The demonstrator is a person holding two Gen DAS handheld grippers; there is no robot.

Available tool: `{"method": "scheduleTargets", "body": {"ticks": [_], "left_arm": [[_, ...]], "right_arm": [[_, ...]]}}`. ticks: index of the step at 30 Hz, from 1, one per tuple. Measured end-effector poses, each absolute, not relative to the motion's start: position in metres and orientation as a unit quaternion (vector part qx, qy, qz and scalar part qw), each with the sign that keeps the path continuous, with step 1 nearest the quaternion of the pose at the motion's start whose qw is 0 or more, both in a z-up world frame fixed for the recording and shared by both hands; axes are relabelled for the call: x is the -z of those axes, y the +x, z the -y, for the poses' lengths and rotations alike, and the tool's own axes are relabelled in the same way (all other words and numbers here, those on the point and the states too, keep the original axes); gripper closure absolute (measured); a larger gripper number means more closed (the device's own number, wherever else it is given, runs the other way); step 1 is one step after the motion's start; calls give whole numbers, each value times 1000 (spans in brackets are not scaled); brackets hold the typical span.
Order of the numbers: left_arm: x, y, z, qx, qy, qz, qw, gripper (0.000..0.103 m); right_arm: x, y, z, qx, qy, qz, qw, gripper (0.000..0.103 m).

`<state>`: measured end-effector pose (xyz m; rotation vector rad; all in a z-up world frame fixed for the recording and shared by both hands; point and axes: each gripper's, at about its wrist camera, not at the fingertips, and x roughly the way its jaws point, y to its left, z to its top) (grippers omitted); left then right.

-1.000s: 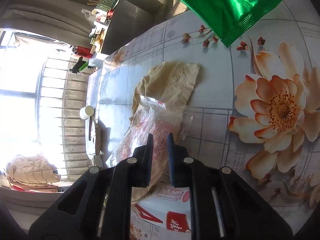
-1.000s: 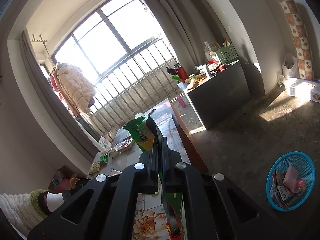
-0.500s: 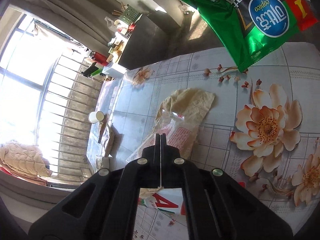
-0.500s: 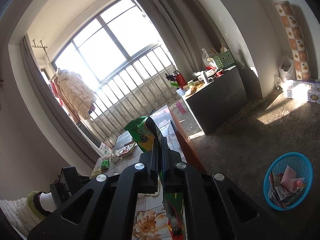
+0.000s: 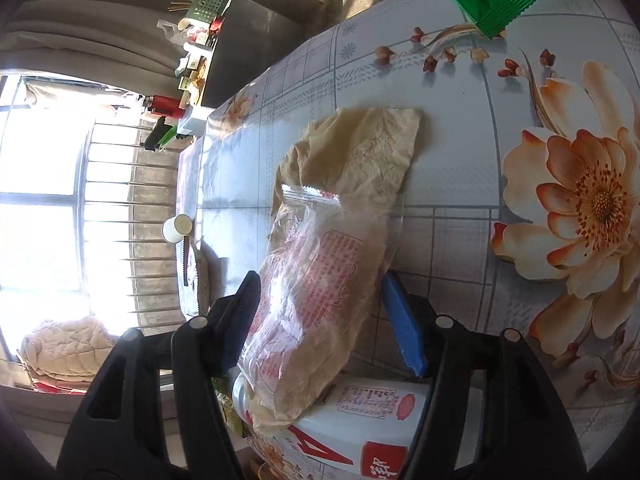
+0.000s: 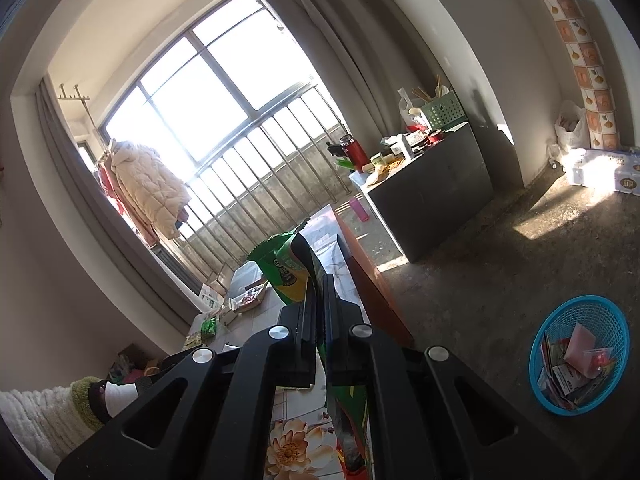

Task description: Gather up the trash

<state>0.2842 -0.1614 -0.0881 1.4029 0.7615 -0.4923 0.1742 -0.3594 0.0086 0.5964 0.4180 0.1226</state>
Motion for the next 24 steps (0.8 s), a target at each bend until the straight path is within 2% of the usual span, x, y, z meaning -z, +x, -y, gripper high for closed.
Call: {"method": "scheduleTargets", "body": {"ticks": [1, 3, 4, 5, 8, 9, 16, 24], "left_arm": [[91, 287, 162, 220, 623, -341, 668, 48], [92, 293, 164, 227, 618, -351, 666, 63], [91, 294, 164, 231, 614, -355, 666, 67], [91, 294, 164, 234, 609, -358, 668, 77], [86, 293, 162, 239, 599, -358, 675, 91], [83, 292, 161, 241, 596, -358, 678, 99], [37, 293, 150, 255, 536, -364, 718, 102], [3, 317, 117, 297, 374, -449, 755, 98]], "right_arm": [[-8, 176, 360, -59, 292, -205, 932, 100], [-9, 176, 361, -58, 294, -206, 932, 100], [-9, 177, 362, -57, 294, -206, 931, 100], [-8, 177, 362, -56, 295, -206, 931, 100], [-8, 177, 362, -53, 295, -207, 931, 100], [-8, 176, 362, -53, 296, -207, 931, 100], [-11, 175, 360, -53, 296, -202, 932, 100], [-15, 169, 351, -62, 290, -197, 934, 100]]}}
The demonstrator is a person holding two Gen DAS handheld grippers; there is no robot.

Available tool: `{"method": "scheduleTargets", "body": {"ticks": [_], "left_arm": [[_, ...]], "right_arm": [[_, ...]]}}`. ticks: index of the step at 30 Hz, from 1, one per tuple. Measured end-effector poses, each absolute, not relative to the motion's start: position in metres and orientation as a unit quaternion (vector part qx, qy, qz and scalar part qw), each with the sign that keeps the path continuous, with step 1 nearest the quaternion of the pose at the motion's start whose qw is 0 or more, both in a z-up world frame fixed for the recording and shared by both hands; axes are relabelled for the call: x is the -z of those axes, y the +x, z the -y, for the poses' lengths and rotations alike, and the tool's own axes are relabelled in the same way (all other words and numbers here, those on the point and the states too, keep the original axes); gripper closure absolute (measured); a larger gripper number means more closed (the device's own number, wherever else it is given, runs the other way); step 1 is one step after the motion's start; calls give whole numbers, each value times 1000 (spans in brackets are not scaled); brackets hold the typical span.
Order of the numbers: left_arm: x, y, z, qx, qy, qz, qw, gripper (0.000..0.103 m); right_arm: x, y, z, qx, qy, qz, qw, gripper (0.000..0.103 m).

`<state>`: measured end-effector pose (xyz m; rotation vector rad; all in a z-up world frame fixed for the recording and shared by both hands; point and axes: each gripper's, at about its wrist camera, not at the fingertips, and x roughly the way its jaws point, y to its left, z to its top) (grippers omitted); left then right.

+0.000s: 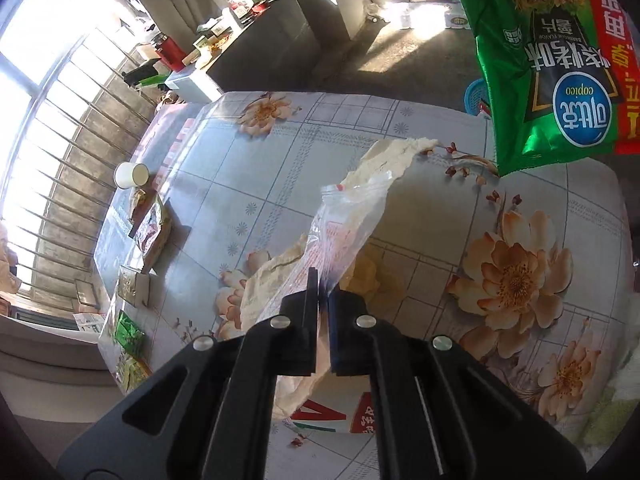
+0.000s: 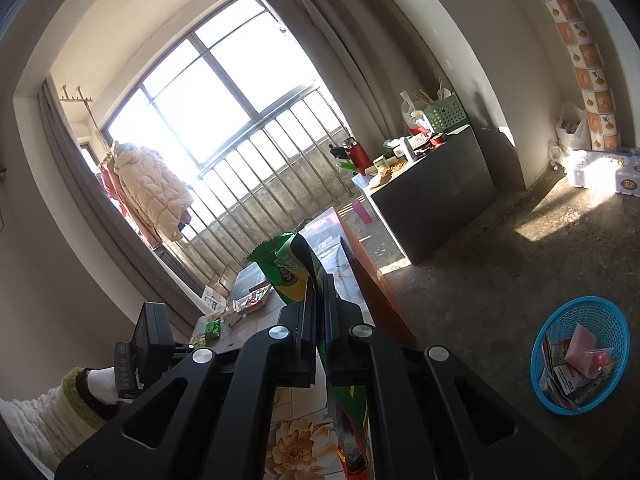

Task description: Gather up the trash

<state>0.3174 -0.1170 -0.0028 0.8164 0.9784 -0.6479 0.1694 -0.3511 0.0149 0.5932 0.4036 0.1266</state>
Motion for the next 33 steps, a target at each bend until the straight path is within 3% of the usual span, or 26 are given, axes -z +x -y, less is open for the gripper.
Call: {"method": "scheduleTargets", "body": {"ticks": [10, 14, 18, 26, 33], "left_arm": [[19, 338, 86, 344, 206, -534, 744, 95], [19, 340, 79, 363, 161, -548, 736, 89], [20, 340, 75, 370, 143, -556, 730, 74], [25, 335, 73, 397, 119, -569, 710, 71], [15, 324, 78, 401, 134, -547, 722, 62]], "right_arm": [[-19, 165, 353, -58, 283, -197, 937, 100], [-18, 168, 354, -57, 285, -200, 936, 100], [-18, 171, 351, -61, 283, -204, 935, 100], [-21, 177, 352, -63, 280, -210, 935, 100], [-21, 179, 352, -67, 277, -210, 935, 100]]}}
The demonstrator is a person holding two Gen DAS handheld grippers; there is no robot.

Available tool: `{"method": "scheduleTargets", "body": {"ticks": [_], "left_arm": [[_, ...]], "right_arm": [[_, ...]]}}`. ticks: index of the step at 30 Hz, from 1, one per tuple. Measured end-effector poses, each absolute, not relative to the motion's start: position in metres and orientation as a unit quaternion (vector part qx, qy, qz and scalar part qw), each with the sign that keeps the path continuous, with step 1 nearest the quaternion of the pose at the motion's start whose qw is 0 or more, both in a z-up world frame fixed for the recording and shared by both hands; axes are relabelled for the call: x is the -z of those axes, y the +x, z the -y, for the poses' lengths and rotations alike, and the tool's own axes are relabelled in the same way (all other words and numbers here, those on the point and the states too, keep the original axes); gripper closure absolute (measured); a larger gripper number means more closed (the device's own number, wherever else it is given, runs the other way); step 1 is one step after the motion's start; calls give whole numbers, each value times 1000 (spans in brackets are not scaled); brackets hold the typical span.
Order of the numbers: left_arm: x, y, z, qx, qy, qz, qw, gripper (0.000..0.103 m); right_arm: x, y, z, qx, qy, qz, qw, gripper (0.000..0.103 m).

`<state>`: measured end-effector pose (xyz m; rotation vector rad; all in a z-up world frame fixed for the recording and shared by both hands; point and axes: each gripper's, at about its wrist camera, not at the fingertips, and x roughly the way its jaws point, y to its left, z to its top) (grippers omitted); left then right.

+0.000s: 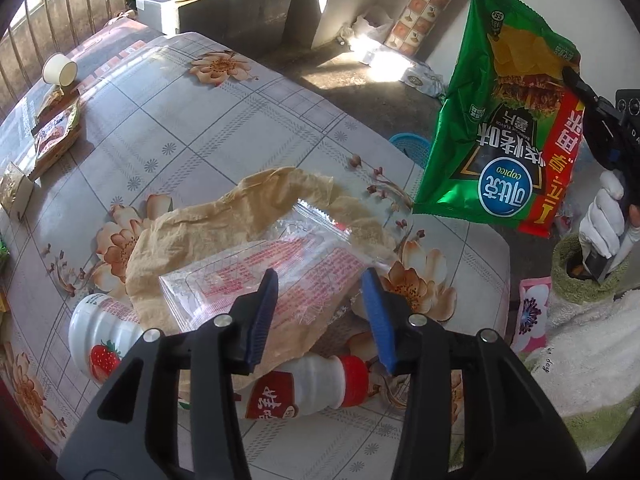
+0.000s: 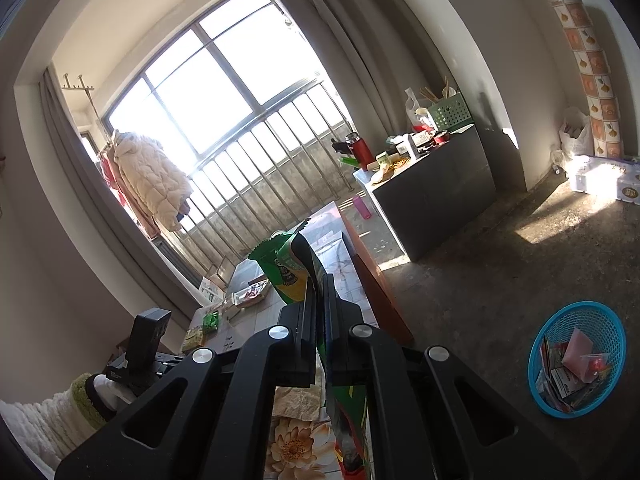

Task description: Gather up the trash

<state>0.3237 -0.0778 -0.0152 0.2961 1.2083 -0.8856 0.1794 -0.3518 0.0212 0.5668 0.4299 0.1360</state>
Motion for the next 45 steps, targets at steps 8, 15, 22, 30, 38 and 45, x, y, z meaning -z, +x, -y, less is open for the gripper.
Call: {"method": "scheduleTargets", "body": {"ticks": [8, 15, 22, 30, 38, 45], "left_arm": [[27, 293, 115, 386, 276, -493, 729, 61], [60, 258, 149, 380, 423, -445, 692, 42], [70, 250, 162, 354, 495, -408, 680, 43], [73, 274, 156, 374, 418, -465, 685, 90], [54, 287, 140, 365, 365, -455, 725, 103], [15, 299, 115, 346, 291, -438, 777, 103]], "right_arm": [[-22, 178, 352, -67, 274, -210, 936, 100], [-14, 179, 353, -66, 281, -212, 933, 100], [-15, 178, 355, -64, 286, -210, 933, 100], [-14, 176, 357, -64, 289, -210, 932, 100], [-14, 172, 358, -62, 287, -206, 933, 100], [-16, 167, 353, -65, 286, -201, 935, 100]]}}
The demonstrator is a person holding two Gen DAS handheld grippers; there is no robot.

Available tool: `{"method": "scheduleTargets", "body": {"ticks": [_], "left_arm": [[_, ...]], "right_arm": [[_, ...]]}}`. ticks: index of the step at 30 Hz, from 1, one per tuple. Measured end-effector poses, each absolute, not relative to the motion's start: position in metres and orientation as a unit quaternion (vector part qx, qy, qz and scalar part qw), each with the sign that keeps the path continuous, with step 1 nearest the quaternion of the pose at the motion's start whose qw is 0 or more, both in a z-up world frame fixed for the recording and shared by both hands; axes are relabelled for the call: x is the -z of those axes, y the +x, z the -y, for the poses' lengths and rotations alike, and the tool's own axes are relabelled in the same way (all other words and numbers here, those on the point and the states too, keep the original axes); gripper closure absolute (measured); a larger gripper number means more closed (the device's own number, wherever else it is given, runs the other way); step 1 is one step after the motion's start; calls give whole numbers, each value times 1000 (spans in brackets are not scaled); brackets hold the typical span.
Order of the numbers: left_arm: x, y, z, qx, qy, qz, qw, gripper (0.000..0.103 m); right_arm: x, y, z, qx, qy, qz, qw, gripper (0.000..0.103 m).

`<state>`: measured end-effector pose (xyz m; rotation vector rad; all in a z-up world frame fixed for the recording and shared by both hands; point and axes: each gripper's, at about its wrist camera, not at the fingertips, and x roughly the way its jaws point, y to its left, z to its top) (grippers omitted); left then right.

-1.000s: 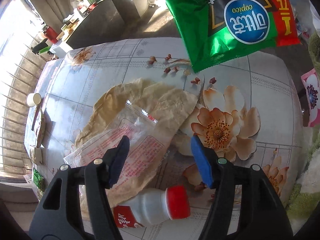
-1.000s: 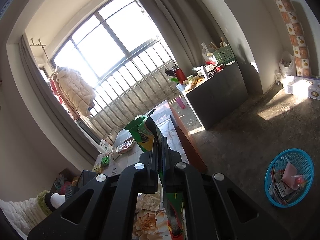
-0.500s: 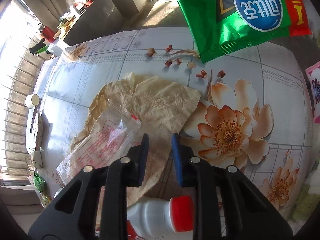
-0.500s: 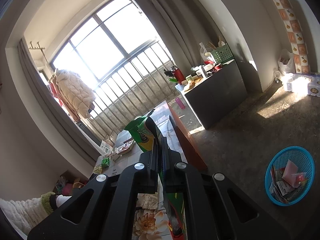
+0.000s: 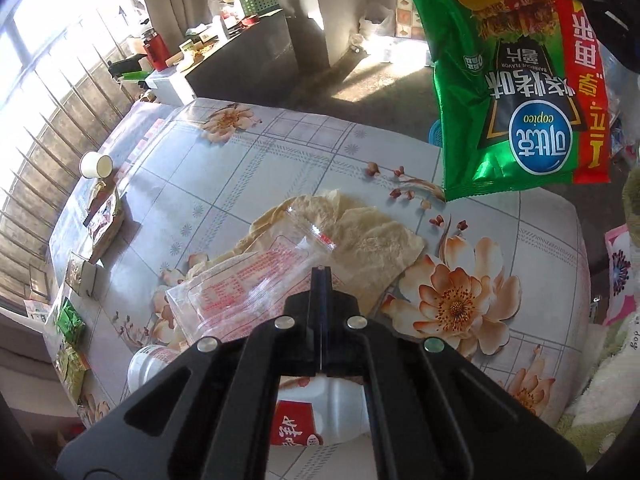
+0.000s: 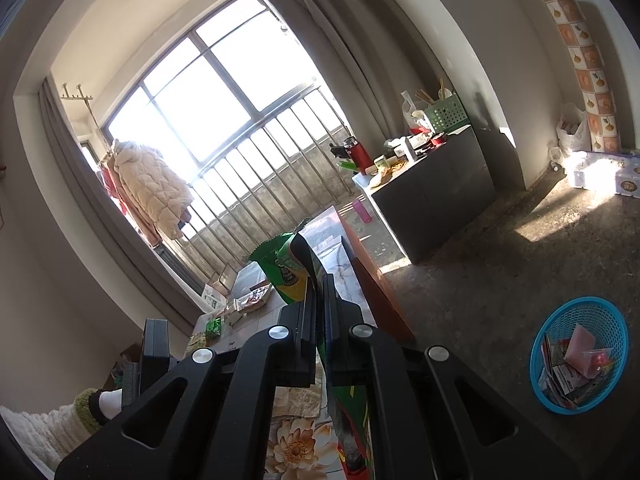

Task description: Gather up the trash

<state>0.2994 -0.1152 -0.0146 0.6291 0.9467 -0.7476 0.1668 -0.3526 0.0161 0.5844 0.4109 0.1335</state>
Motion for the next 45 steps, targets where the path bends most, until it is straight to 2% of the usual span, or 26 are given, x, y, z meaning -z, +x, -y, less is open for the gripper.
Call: {"method": "scheduleTargets", "body": {"ticks": [3, 4, 5, 6, 8, 10, 15, 20, 27, 33, 40, 43, 45], "left_arm": [[1, 305, 100, 318, 253, -440, 801, 103], [-3, 309, 93, 307, 232, -446, 808, 99], [-7, 313, 85, 300, 209, -451, 814, 85], [-12, 316, 77, 290, 187, -451, 823, 66], [-19, 320, 59, 271, 146, -449, 839, 52], [-19, 330, 42, 258, 96, -466, 841, 49], [6, 372, 3, 234, -57, -538, 808, 49], [24, 407, -8, 239, -110, -567, 781, 49], [54, 427, -4, 216, -107, -619, 747, 50], [59, 434, -2, 216, -107, -635, 734, 51], [57, 429, 17, 240, -61, -645, 723, 51], [62, 427, 28, 234, -21, -650, 723, 60], [65, 426, 34, 231, 2, -650, 724, 71]], "right_arm": [[-18, 164, 350, -67, 284, -199, 935, 100], [-19, 163, 350, -68, 284, -199, 936, 100], [-19, 161, 349, -68, 283, -199, 936, 100], [-19, 160, 349, -69, 282, -199, 936, 100], [-19, 160, 349, -69, 282, -200, 936, 100], [-19, 162, 348, -70, 283, -202, 935, 100], [-19, 167, 345, -76, 287, -206, 932, 100], [-19, 170, 343, -76, 285, -211, 932, 100], [-16, 180, 343, -75, 288, -219, 929, 100], [-17, 182, 338, -79, 284, -223, 929, 99], [-18, 184, 336, -78, 284, -226, 929, 99], [-18, 186, 335, -80, 283, -227, 928, 99], [-20, 188, 335, -81, 282, -228, 929, 99]]}}
